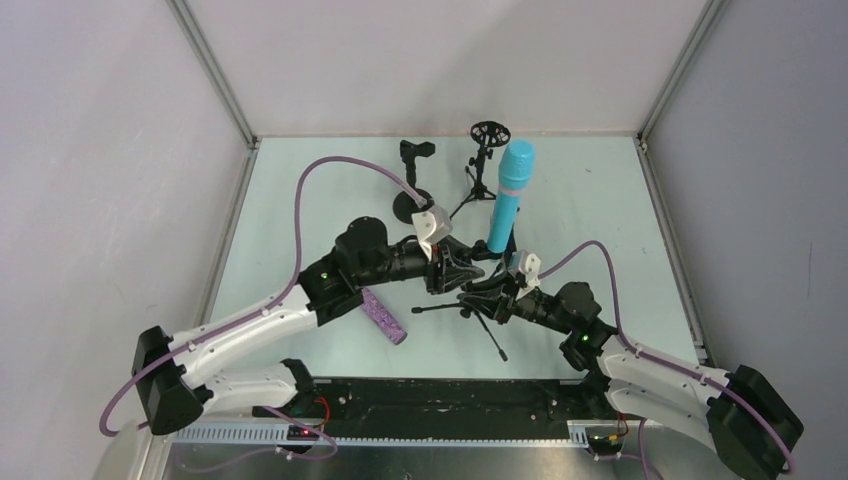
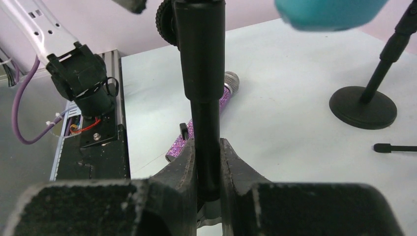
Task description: Attach the microphones to the stand
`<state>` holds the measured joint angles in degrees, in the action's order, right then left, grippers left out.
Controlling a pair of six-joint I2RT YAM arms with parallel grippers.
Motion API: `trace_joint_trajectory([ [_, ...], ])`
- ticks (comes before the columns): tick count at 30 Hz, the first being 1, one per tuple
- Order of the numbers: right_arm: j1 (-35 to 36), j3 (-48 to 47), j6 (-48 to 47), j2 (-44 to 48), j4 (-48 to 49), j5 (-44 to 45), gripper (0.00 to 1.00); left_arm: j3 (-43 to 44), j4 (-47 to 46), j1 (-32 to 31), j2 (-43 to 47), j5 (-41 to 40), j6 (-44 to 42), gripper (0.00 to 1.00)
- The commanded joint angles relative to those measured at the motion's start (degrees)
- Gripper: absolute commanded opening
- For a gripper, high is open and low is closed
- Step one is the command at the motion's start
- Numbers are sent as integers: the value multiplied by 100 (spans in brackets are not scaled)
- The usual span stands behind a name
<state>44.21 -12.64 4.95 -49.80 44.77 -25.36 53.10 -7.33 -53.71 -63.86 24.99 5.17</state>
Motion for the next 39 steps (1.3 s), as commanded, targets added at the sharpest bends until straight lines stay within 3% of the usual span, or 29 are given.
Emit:
trace_joint_trajectory([
  [1,0,143,346,48,-444,754,0,595,-890,-69,523,-1423,266,0],
  [10,209,107,340,140,-632,1522,0,674,-885,-518,500,-4044,492,0],
  [18,288,-24,416,115,-737,1898,0,921,-807,-856,246,-5436,517,0],
  [22,290,-18,413,134,-790,1816,0,987,-792,-860,165,-5001,328,0],
  [27,288,69,363,243,-788,1670,0,909,-792,-865,236,-3769,-257,0],
  [34,290,235,342,366,-727,1753,0,648,-792,-856,605,-2627,-833,0],
  [39,290,301,345,370,-769,1773,0,763,-790,-856,824,-2612,-670,0],
])
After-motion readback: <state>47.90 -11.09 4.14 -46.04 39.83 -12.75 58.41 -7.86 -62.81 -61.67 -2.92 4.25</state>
